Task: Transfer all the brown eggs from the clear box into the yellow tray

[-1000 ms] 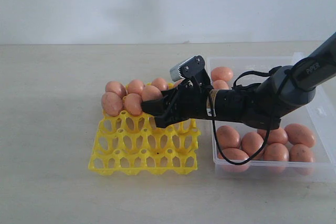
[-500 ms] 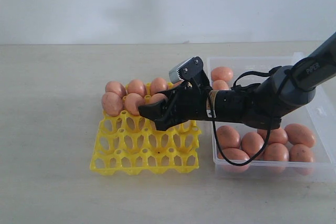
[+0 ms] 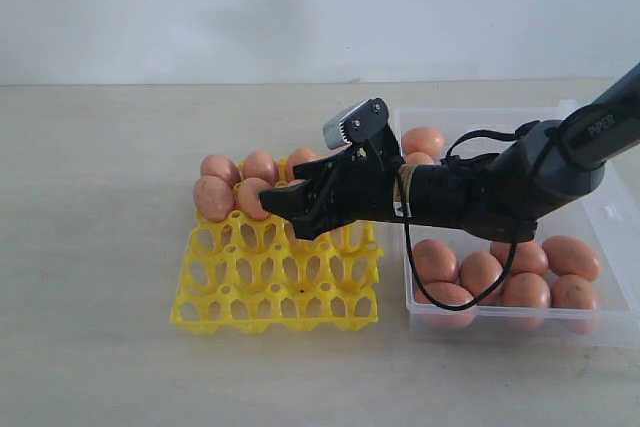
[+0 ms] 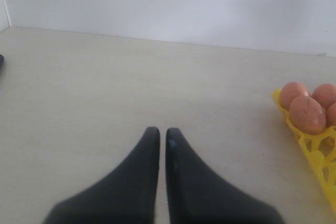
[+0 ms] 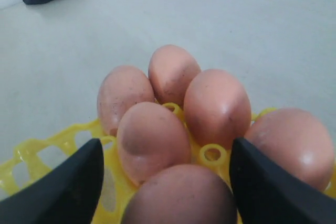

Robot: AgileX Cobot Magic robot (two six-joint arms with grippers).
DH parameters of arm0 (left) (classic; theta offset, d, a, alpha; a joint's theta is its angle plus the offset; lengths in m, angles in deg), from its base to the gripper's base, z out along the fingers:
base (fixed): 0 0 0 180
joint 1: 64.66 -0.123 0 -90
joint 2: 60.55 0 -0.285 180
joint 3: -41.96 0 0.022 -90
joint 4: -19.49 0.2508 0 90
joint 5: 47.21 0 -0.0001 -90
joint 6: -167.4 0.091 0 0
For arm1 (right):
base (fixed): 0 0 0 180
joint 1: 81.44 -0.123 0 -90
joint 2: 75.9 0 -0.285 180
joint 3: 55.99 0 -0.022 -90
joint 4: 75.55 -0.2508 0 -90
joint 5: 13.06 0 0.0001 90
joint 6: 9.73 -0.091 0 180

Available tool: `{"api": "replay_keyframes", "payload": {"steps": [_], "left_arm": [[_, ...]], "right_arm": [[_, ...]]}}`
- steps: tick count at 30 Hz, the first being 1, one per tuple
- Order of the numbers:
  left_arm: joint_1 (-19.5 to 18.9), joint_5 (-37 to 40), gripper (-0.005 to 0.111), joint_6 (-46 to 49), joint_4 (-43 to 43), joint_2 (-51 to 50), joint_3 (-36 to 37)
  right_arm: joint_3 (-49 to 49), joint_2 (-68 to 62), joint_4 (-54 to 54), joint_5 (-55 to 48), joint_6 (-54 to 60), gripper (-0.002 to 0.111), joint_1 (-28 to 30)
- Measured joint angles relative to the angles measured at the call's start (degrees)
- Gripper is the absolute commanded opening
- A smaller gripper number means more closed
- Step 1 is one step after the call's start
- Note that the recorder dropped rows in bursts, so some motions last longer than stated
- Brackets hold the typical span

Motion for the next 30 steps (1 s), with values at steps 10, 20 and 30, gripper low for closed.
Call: {"api": "replay_keyframes", "payload": {"steps": [10,20,30], "left_arm": [[0.00,0.00,0.004,0.00,0.00,0.00,0.00],[0.00,0.00,0.004,0.00,0.00,0.00,0.00],[0.00,0.00,0.004,0.00,0.00,0.00,0.00]], "right_arm": [[0.00,0.13,-0.88,3.00,1.33,0.061,0.00],[0.00,0.17,-5.65,5.12,5.74,0.061,0.00],[0.00,3.97,-12.74,15.47,6.14,0.037,0.11]]}}
